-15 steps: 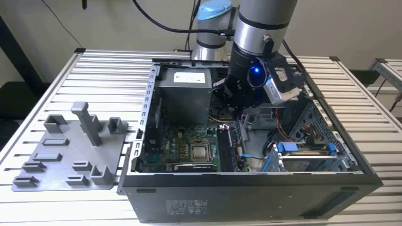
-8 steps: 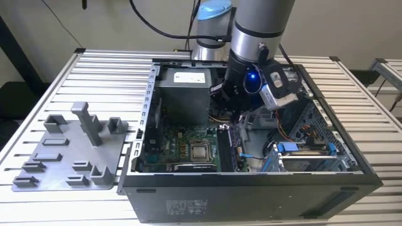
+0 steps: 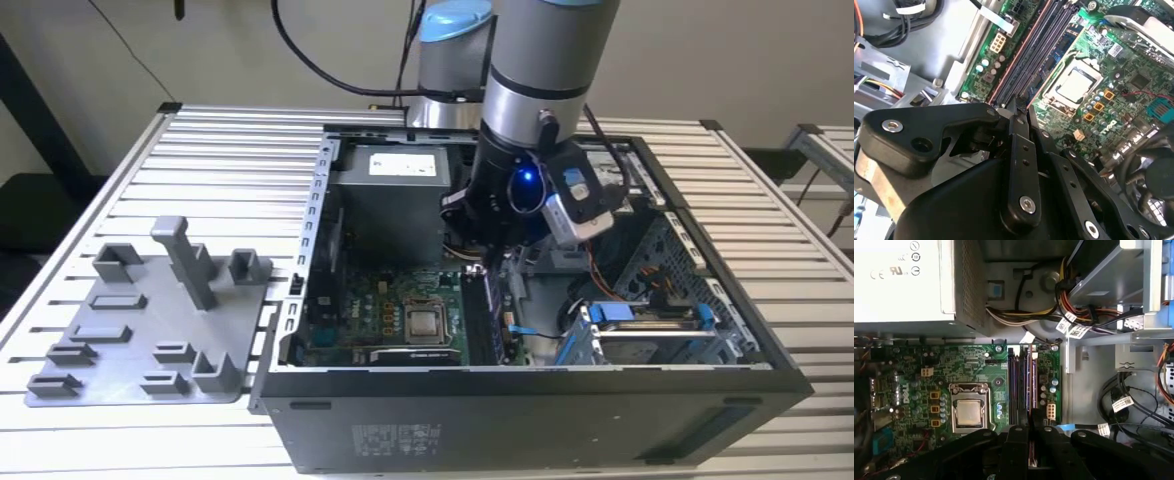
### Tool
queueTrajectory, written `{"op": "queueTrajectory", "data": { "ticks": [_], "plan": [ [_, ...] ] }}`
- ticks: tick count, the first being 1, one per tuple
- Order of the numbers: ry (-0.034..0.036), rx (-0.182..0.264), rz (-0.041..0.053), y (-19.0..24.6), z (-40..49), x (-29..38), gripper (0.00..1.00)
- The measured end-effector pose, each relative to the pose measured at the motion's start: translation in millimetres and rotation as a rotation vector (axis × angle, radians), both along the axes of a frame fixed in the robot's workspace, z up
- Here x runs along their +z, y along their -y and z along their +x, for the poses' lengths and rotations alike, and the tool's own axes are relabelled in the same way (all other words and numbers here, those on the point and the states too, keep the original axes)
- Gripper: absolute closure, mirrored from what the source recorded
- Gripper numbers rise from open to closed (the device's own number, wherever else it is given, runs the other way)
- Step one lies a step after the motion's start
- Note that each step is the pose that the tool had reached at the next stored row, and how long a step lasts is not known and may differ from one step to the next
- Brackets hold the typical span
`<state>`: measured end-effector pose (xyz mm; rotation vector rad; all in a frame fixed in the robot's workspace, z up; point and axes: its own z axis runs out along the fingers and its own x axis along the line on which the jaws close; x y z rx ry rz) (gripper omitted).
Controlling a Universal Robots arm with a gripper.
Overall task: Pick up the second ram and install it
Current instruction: 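Insert the second ram into the second slot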
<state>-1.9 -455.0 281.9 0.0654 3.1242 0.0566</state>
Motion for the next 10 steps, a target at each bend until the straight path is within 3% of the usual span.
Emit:
{"op": "queueTrajectory", "data": {
  "ticks": [10],
  "plan": [
    [-0.0019,0.000,0.0048,0.0,0.0,-12.1,0.86]
  ]
}}
